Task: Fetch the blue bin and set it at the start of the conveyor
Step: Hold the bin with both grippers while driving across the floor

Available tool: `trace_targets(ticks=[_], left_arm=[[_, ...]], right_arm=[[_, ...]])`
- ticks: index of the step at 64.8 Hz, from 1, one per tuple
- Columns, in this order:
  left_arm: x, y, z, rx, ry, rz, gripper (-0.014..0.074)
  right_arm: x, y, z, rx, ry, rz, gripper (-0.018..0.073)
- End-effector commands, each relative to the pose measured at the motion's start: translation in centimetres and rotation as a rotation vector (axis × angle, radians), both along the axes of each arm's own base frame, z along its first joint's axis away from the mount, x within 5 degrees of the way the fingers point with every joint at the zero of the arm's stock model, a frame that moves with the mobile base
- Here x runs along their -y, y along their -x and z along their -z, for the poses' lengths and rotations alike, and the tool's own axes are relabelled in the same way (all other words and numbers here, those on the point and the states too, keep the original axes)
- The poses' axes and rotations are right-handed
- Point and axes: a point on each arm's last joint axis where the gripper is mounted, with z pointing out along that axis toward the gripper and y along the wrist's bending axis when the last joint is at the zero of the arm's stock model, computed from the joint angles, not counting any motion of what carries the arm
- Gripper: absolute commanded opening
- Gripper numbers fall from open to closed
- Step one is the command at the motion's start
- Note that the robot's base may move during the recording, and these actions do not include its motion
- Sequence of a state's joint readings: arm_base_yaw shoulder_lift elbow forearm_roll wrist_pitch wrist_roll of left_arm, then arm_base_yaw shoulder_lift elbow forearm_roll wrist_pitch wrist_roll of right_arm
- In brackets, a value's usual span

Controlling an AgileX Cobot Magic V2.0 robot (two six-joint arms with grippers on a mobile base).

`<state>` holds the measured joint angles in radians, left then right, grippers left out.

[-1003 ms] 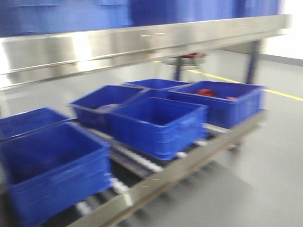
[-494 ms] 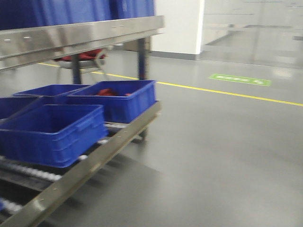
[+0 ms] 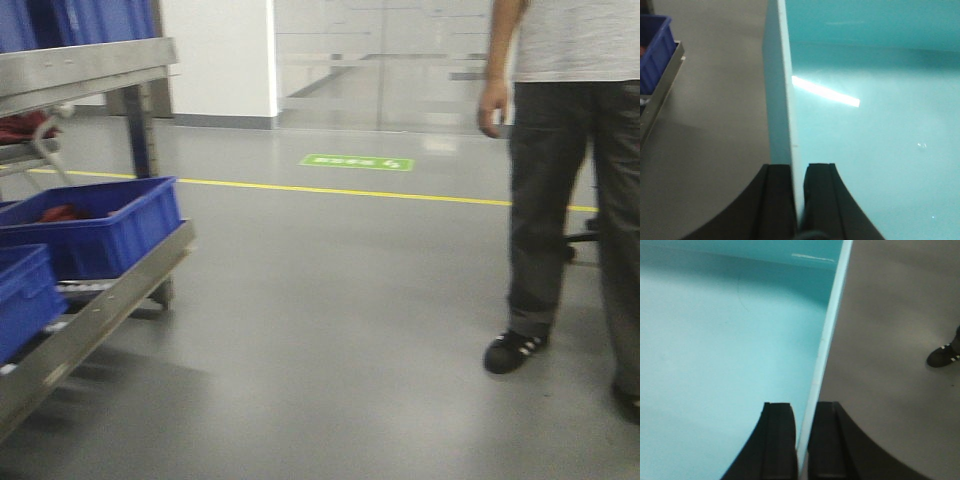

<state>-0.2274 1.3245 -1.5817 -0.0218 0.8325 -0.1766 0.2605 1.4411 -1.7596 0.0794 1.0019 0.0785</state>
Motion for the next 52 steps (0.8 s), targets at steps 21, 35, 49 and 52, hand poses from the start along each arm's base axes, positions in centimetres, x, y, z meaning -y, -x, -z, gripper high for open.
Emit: trace_targets(ticks=[21, 35, 49, 52], left_arm=[[-0.43, 0.20, -0.97, 0.072, -0.024, -0.014, -0.0111], [-0.43, 0.20, -0.97, 0.072, -0.024, -0.014, -0.0111], [-0.43, 0.20, -0.97, 0.072, -0.024, -0.014, -0.0111], [-0.43, 0.20, -0.97, 0.072, -0.024, -0.014, -0.0111]], right_arm=[[0.75, 0.37, -0.91, 0.063, 0.046, 0.016, -0.0152], [0.75, 0.37, -0.91, 0.063, 0.046, 0.016, -0.0152], [0.75, 0.37, -0.91, 0.063, 0.046, 0.016, -0.0152], [0.75, 0.37, -0.91, 0.063, 0.046, 0.016, -0.0152]])
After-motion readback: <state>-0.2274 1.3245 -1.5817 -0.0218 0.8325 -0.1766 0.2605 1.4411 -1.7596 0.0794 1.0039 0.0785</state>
